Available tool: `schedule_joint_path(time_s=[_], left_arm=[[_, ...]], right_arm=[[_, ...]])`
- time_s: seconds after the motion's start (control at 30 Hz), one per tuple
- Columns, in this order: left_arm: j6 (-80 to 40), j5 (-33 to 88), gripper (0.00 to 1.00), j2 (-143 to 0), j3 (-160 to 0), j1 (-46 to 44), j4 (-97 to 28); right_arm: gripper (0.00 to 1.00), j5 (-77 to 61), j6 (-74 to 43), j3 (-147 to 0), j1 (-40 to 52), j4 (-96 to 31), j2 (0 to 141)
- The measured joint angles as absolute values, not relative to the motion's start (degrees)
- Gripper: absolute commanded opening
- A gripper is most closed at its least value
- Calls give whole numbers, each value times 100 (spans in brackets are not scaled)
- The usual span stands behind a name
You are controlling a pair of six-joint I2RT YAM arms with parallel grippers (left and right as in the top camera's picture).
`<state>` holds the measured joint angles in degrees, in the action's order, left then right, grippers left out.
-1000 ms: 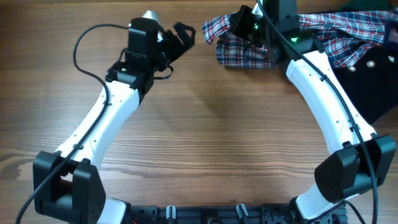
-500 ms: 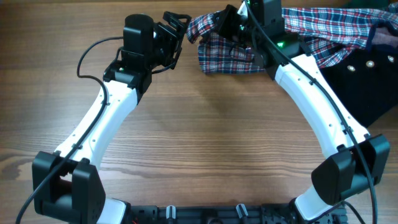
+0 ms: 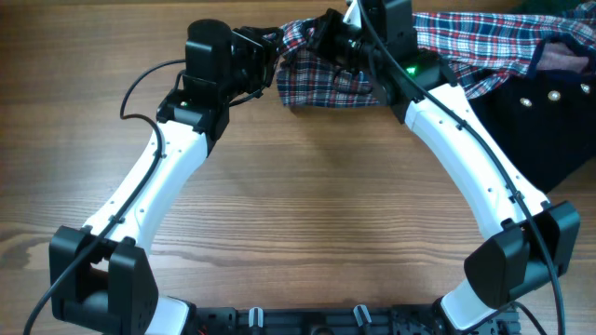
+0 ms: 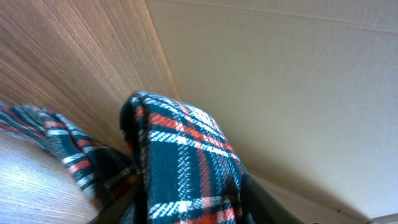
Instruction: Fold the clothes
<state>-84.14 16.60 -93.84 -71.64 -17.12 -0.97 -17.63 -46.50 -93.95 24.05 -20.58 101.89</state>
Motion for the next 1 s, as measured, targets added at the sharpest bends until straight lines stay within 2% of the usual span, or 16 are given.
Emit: schedule_joint_path(time_s=[0.03,0.07,0.1,0.13,0.17,0.23,0.3,0.33,0.73,1.0], left_arm=[[-8414,1640,4,-9384,-7164,-1721,-97],[-8409,1638,4,-9384,-7164,-1726,-91],[-8390,1638,4,-9384,-7164,-1732,-73],[-8333,1636,4,-9384,-7164,-1732,-49],[-8228,1636,4,-9384,-7164,-1730,-30],[-7922,1636,4,-9384,-7164,-1723,3],[-7620,1651,4,-9384,-7164,-1691,1],[-7513,1667,4,-9384,-7164,-1662,-1],[-6106,2963,4,-9384,-7164,213,-303],[-5706,3409,4,-9384,-7164,698,-370]], right_arm=[[4,-1774,-4650,-9395,2416,-2058,10189],[10,-1798,-4648,-9395,2421,-2060,10189],[27,-1802,-4648,-9395,2425,-2060,10189],[38,-1804,-4652,-9395,2425,-2058,10189],[55,-1811,-4646,-9395,2425,-2056,10189],[79,-1822,-4532,-9395,2436,-2045,10189],[96,-1824,-4403,-9395,2434,-2049,10189],[100,-1817,-4313,-9395,2429,-2049,10189],[99,-1787,-3002,-9413,1048,-2867,9970],[100,-1129,-2259,-9439,958,-4307,9935]])
